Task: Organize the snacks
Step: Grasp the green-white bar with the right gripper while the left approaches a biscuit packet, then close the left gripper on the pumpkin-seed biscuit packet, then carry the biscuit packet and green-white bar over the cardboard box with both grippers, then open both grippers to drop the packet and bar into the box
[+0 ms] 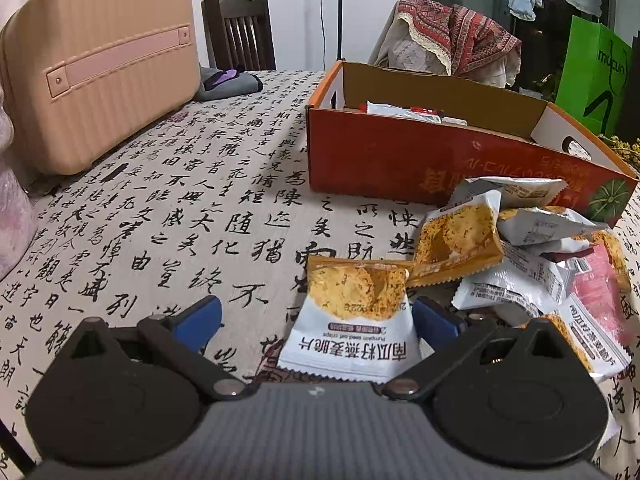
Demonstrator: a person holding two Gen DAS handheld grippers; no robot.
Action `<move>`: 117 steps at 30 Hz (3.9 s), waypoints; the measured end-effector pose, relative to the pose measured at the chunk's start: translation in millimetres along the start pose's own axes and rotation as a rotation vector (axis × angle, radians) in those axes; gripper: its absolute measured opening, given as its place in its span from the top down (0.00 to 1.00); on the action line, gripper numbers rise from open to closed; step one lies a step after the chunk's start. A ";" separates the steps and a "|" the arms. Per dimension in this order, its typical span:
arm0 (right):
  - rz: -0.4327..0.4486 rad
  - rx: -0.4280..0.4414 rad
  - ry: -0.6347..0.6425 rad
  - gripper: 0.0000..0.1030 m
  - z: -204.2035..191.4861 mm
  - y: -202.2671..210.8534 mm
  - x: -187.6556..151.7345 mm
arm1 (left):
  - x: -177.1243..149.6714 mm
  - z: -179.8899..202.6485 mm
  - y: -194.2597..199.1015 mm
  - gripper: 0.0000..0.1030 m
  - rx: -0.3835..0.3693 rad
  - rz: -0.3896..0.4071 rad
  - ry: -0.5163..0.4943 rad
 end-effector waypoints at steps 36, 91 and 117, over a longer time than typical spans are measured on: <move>0.013 0.011 0.021 0.64 -4.4 9.4 4.3 | 15.0 -17.7 33.2 0.52 -0.098 0.142 0.015; 0.112 0.034 0.014 0.64 -19.9 -146.3 132.9 | 158.0 76.2 -71.7 0.53 -0.168 0.258 -0.032; 0.144 0.057 -0.038 0.00 -6.9 -135.0 131.9 | 152.6 62.2 -51.3 0.00 -0.149 0.371 0.052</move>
Point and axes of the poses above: each gripper's, at about its wrist camera, not at the fingertips, and y roughly against the way its jaws point, z to its right, x to its top, the point moved 1 cm from there along -y, roughly the way its jaws point, and after that the axes turned 3 degrees about -x, right-handed, at the moved point
